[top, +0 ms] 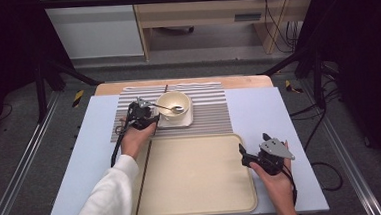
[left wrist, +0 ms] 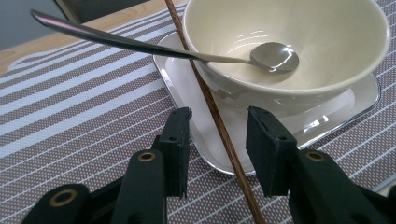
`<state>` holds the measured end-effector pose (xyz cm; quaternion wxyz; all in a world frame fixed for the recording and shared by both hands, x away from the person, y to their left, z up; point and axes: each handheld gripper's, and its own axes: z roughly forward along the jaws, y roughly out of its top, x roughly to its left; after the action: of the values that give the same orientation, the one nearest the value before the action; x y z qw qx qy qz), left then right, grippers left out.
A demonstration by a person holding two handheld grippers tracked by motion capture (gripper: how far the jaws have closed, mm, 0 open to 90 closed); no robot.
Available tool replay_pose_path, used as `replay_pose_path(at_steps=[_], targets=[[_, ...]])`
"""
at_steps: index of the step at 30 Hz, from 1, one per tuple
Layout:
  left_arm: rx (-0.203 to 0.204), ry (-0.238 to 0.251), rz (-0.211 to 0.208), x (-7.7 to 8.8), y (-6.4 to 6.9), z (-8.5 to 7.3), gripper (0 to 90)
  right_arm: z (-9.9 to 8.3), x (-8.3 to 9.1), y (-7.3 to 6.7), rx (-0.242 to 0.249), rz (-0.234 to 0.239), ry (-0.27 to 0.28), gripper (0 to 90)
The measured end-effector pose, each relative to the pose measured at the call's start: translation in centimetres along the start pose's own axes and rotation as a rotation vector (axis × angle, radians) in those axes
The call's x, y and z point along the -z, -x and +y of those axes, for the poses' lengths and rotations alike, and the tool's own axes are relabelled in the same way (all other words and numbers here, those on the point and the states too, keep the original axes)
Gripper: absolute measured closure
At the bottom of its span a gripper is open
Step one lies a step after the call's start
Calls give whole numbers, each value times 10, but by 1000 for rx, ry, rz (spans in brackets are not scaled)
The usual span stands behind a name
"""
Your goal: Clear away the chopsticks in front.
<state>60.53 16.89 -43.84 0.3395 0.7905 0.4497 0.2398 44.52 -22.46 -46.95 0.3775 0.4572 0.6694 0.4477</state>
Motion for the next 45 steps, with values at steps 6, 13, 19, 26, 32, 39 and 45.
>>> replay_pose_path(at_steps=[6, 13, 19, 26, 32, 39, 45], targets=[[0, -14, 6, -7, 2, 0, 631, 0, 0, 0, 0, 1, -1, 99], [10, -31, 26, -13, 5, -1, 663, 0, 0, 0, -5, 1, -2, 98], [19, -34, 37, -17, 6, -1, 668, 0, 0, -1, -5, 3, -2, 99], [46, -33, 40, -20, 5, -2, 684, 0, -1, 0, -5, 5, -3, 99], [108, -38, 13, -23, 3, -3, 708, 0, -1, -1, -2, 3, -6, 99], [141, -39, -1, -23, 0, -3, 722, -1, -1, -1, -4, 4, -8, 98], [189, -45, -15, -25, 0, -4, 740, -1, -1, -1, 1, 8, -10, 100]])
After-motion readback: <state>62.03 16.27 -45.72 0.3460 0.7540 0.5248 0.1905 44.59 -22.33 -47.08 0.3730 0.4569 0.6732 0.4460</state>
